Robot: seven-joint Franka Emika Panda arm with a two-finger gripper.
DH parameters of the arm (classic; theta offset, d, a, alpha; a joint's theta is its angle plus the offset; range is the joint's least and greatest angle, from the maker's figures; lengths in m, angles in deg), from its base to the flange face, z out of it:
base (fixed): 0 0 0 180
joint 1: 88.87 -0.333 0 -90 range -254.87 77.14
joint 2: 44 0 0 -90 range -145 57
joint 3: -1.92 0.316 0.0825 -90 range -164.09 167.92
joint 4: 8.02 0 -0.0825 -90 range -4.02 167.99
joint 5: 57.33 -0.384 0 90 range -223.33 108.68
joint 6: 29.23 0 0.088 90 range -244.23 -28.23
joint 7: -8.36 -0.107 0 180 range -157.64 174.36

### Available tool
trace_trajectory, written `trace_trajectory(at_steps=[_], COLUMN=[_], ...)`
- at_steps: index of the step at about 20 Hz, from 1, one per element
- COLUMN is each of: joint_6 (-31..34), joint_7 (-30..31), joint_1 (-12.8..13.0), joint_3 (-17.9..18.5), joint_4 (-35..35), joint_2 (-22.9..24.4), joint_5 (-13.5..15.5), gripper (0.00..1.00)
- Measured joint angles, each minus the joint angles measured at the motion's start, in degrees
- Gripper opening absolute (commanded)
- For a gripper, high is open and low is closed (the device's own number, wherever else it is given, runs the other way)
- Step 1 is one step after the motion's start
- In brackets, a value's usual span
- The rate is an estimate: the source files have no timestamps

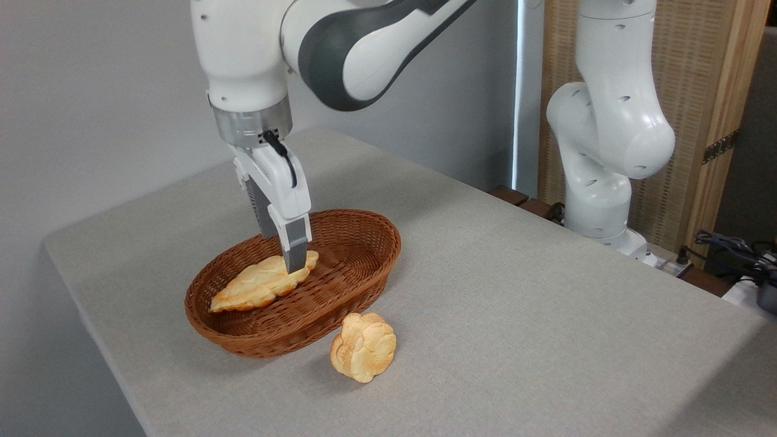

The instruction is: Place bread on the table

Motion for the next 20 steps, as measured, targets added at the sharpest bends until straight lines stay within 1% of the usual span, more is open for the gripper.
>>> trace_trajectory(at_steps=[2, 5, 10, 13, 18, 19, 20], joint_6=[-0.3, -2.1, -8.0, -10.6, -11.2, -11.2, -11.2], joint_7=[0.0, 0.0, 0.0, 0.0, 0.0, 0.0, 0.0], joint_1=[0.6, 0.9, 1.0, 1.1, 1.1, 1.1, 1.1], joint_3=[-0.2, -0.9, -2.6, -3.2, -3.6, -3.7, -3.7], joint_4=[0.6, 1.4, 4.7, 6.3, 6.5, 6.5, 6.6], joint_2=[-0.6, -1.5, -3.3, -3.5, -3.3, -3.3, -3.3], joint_5=[0.0, 0.0, 0.0, 0.0, 0.0, 0.0, 0.0], gripper=[1.00, 1.00, 1.00, 1.00, 1.00, 0.97, 0.92])
